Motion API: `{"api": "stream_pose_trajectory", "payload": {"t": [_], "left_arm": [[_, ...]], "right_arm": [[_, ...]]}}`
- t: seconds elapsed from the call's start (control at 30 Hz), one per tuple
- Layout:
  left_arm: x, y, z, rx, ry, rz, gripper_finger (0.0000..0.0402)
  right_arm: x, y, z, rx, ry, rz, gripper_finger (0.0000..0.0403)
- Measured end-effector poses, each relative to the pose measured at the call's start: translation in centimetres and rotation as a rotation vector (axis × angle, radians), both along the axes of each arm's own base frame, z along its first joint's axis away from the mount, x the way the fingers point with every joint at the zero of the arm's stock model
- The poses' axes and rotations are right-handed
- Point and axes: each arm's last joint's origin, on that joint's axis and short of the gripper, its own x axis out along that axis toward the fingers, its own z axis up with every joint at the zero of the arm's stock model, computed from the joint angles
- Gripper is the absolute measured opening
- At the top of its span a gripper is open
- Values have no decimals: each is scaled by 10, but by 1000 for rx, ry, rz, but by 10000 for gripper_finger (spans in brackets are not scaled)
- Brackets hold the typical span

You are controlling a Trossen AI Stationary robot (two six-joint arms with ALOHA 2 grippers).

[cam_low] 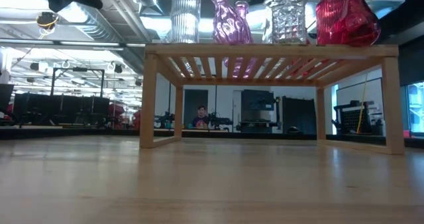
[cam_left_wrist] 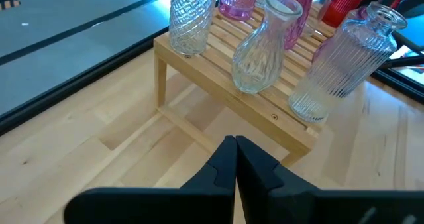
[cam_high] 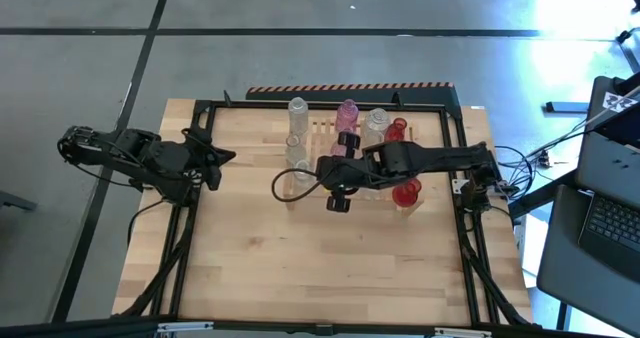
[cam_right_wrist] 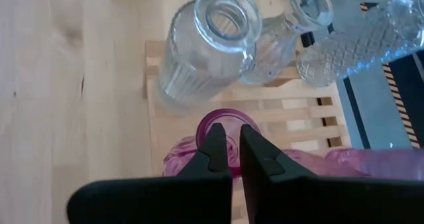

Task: Sort vases onto shelf
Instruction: Adjust the pink vase on the shelf

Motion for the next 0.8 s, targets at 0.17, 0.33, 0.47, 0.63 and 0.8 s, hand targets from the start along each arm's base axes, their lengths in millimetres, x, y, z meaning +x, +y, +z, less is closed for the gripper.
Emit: {"api": "stream_pose_trajectory", "payload": {"t": [0.17, 0.33, 0.47, 0.63, 0.8], "left_arm": [[0, 0, 0, 0, 0, 0, 0], [0, 0, 0, 0, 0, 1, 0], [0, 0, 0, 0, 0, 0, 0], [0, 0, 0, 0, 0, 1, 0], [0, 0, 0, 0, 0, 0, 0]], "right_arm": [[-1, -1, 0, -10, 5, -18, 0], [-3, -2, -1, -10, 14, -58, 0], [-5, -2, -2, -10, 28, -84, 0], [-11, -4, 1, -11, 36, -103, 0], [-17, -5, 4, -20, 39, -131, 0]]}}
